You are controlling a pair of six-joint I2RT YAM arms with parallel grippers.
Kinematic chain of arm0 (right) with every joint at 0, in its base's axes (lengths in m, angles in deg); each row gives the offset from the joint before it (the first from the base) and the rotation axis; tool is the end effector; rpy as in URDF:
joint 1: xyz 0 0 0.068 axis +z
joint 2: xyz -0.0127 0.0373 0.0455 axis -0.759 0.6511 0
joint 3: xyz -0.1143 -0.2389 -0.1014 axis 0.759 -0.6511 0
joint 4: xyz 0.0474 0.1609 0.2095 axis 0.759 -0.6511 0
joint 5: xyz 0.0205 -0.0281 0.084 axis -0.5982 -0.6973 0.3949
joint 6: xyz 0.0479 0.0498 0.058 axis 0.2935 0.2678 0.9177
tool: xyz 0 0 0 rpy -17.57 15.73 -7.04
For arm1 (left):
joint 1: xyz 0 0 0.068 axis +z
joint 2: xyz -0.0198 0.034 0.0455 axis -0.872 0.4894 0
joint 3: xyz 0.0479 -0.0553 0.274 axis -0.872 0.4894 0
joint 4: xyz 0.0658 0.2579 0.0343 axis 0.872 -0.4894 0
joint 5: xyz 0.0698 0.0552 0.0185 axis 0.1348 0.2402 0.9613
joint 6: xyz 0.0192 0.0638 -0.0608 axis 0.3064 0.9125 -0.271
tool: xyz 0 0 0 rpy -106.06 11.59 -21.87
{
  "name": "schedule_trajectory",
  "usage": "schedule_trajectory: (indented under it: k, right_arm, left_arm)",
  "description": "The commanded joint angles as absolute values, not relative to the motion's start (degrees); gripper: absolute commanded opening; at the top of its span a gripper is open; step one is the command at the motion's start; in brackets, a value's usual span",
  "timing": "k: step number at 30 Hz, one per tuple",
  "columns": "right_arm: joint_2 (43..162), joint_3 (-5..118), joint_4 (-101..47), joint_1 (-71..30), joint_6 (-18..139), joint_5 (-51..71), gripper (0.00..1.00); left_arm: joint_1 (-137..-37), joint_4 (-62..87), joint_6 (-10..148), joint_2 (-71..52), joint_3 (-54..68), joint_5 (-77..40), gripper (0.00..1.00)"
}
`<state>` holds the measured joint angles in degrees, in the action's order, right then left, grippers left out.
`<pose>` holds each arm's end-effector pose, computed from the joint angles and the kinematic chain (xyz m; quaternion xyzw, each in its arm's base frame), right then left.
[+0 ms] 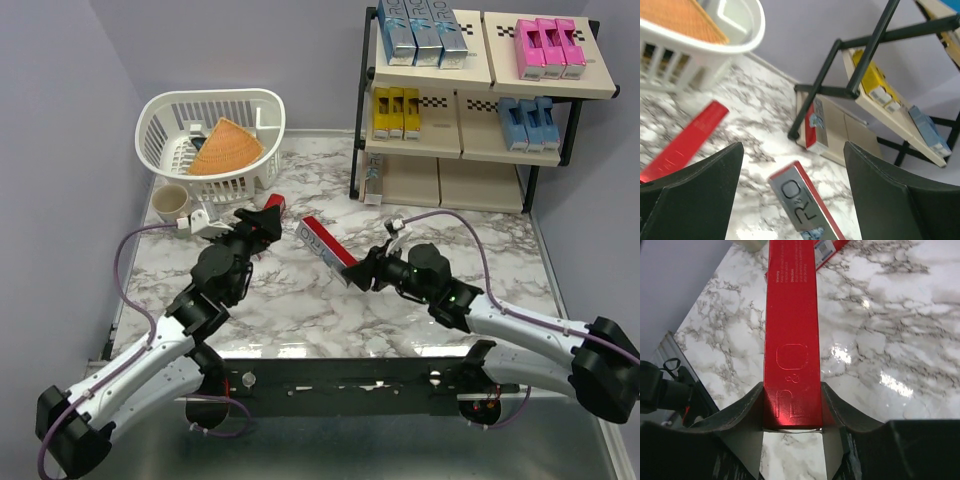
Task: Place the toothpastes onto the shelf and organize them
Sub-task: Pick up the toothpaste from the center of the board, then place the toothpaste on the shelf.
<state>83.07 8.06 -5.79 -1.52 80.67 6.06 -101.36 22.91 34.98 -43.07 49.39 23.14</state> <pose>0.1847 0.2110 0.2240 -0.1582 0.7721 0.3929 0.4737 0.1923 -0.1065 0.3039 -0.2354 0.6635 -0.3193 0.6344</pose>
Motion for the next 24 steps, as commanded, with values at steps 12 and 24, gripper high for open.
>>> schedule_trajectory:
  k: [12,24]
  right_arm:
    - [64.08,0.74,-28.63,-27.91,100.34,15.61,0.32]
    - [69.76,0.65,-12.56,-40.75,111.75,19.74,0.32]
  left_arm:
    - [-101.13,11.55,72.44,-52.84,37.85,23.24,0.96]
    - [-101.21,11.54,80.63,-54.24,42.41,19.54,0.99]
